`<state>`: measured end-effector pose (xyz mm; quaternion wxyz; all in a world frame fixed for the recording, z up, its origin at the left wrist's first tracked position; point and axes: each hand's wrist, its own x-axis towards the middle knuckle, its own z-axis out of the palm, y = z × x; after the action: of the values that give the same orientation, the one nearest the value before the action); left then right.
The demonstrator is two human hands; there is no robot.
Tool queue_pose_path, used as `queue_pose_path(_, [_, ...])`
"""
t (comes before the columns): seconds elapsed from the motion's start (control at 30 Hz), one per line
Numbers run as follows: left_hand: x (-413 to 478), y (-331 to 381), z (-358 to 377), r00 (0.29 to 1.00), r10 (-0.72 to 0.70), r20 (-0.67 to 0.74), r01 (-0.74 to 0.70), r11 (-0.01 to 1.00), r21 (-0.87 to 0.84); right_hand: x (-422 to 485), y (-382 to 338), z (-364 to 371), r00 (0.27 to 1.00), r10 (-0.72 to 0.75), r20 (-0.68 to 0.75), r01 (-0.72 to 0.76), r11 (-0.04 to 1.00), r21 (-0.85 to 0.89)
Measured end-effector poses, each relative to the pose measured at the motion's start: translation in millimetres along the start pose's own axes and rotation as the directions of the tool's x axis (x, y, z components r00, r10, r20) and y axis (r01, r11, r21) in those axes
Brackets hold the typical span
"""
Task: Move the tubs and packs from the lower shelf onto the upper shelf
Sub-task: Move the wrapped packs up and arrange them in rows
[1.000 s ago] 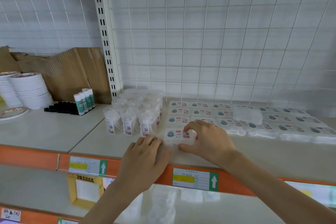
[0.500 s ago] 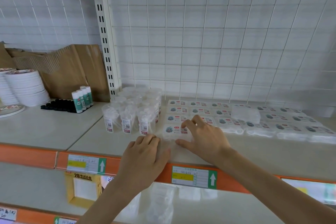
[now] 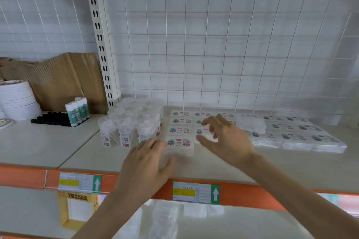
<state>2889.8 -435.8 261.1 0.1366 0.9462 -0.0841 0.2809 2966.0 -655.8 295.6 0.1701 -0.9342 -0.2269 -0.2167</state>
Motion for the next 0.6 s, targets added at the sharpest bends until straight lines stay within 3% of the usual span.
queue_pose_path(0.17, [39.8, 35.4, -5.1, 0.996, 0.087, 0.005, -0.086, 0.990, -0.108, 6.7, 67.6, -28.5, 0.978, 0.129, -0.162, -0.123, 0.991, 0.048])
queue_pose_path(0.33, [90.8, 56.1, 19.7, 0.978, 0.115, 0.171, -0.082, 0.979, -0.188, 7.4, 119.0, -32.6, 0.926, 0.377, -0.004, -0.377, 0.925, -0.044])
queue_pose_path(0.47, [121.2, 66.6, 35.6, 0.961, 0.119, 0.248, -0.082, 0.984, -0.155, 2.9, 138.2, -21.9, 0.899, 0.433, 0.056, -0.436, 0.899, 0.039])
queue_pose_path(0.6, [140.4, 67.6, 50.3, 0.953, 0.064, 0.295, 0.011, 0.969, -0.247, 4.8, 144.3, -19.1, 0.906, 0.420, 0.043, -0.423, 0.902, 0.092])
